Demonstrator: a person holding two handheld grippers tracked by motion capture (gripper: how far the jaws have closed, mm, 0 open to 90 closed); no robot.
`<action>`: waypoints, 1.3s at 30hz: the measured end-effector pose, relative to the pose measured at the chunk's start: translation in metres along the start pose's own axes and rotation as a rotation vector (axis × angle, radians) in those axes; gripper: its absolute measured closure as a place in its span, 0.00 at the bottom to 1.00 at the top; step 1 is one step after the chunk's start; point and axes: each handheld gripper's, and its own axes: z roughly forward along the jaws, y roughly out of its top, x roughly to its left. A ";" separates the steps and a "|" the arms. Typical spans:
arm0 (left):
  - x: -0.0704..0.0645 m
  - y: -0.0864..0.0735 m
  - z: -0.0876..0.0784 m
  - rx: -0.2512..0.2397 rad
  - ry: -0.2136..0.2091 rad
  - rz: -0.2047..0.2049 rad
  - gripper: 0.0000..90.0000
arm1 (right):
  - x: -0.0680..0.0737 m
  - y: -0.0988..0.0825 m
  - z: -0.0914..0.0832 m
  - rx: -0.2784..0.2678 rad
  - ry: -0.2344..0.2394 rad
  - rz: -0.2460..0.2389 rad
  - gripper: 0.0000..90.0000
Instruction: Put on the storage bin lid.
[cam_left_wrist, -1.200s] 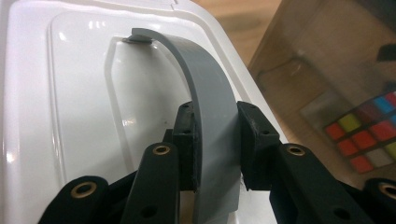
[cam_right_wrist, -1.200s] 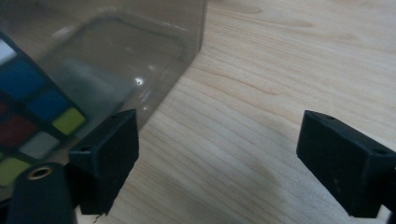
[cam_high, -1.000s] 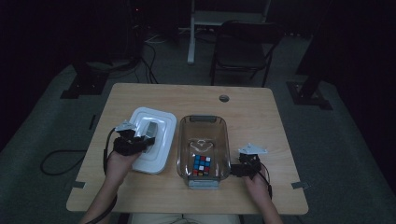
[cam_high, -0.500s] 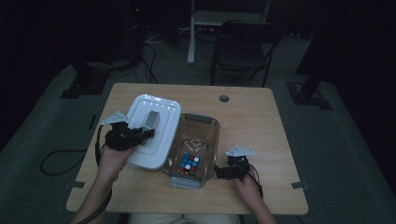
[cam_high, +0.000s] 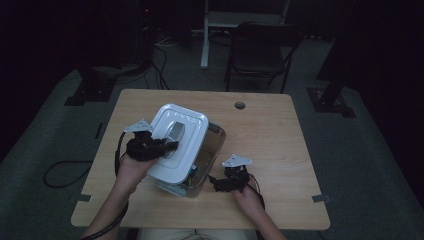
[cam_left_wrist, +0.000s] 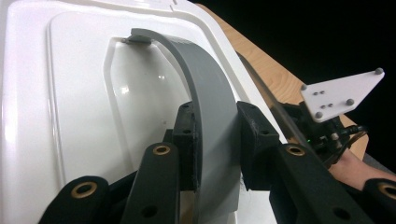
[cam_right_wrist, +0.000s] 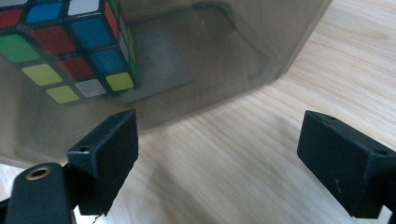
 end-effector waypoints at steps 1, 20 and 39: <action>-0.001 0.001 0.002 0.010 -0.008 0.006 0.80 | 0.002 0.002 0.003 0.000 0.001 0.001 0.14; -0.009 0.004 0.034 0.097 -0.075 -0.006 0.80 | -0.020 0.000 -0.013 -0.054 -0.073 0.068 0.14; -0.020 0.005 0.040 0.126 -0.041 0.029 0.64 | -0.031 -0.003 -0.020 -0.067 -0.074 0.109 0.14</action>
